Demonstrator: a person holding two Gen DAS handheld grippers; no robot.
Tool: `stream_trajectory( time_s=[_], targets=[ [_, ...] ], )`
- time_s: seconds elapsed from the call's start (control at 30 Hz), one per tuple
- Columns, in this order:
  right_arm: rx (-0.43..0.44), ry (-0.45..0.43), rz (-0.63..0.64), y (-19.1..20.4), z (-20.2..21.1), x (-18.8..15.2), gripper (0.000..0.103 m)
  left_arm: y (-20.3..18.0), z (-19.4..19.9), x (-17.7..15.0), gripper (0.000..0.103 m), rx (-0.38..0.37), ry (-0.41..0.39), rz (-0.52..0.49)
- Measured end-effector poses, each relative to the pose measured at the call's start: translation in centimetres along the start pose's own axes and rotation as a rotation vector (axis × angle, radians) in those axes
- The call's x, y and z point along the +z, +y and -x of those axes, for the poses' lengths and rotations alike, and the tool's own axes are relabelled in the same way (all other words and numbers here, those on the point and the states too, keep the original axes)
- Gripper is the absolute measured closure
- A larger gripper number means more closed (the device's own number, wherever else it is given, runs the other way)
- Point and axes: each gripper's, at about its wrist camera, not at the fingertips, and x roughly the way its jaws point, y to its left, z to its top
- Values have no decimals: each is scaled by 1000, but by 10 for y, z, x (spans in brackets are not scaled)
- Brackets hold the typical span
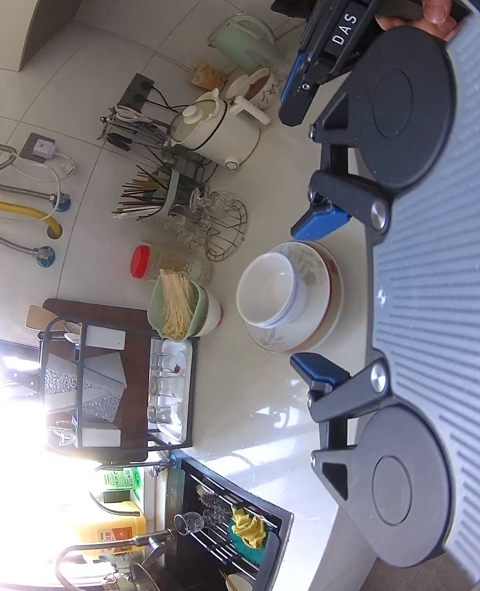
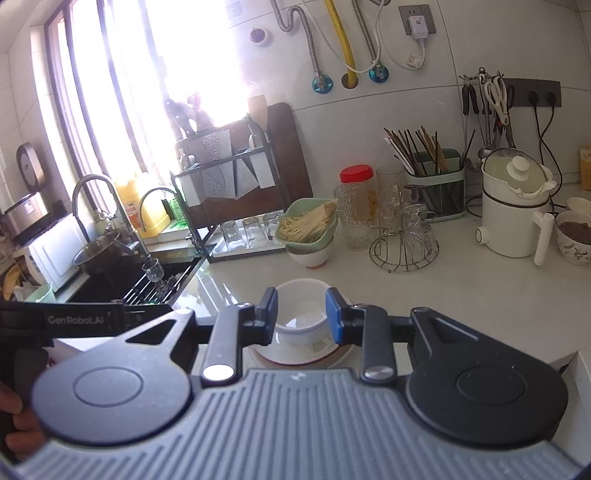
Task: Organize plates and bowls
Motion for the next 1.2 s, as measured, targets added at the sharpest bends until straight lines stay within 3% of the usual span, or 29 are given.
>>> stream_trajectory(
  time_s=[0.43,0.47,0.53,0.6,0.63,0.9,1.2],
  targets=[
    [-10,43,-18,0,34,-52,71,-6,31,-64,30,51,40,-25],
    [-15,45,-15,1,35,-54,68,-7,33,-67,28,50,38,-24],
    [-16,44,-5,1,38,-58,50,-9,37,-73,23,44,35,-25],
    [-25,41,3,0,41,-61,23,-10,39,-77,10,46,37,-23],
    [-39,35,4,0,42,-62,20,-10,39,-78,9,53,38,-21],
    [-78,39,1,-15,44,-72,19,-12,41,-91,4,70,28,-23],
    [-50,59,14,-14,32,-75,19,-8,37,-89,3,80,-5,-17]
  ],
)
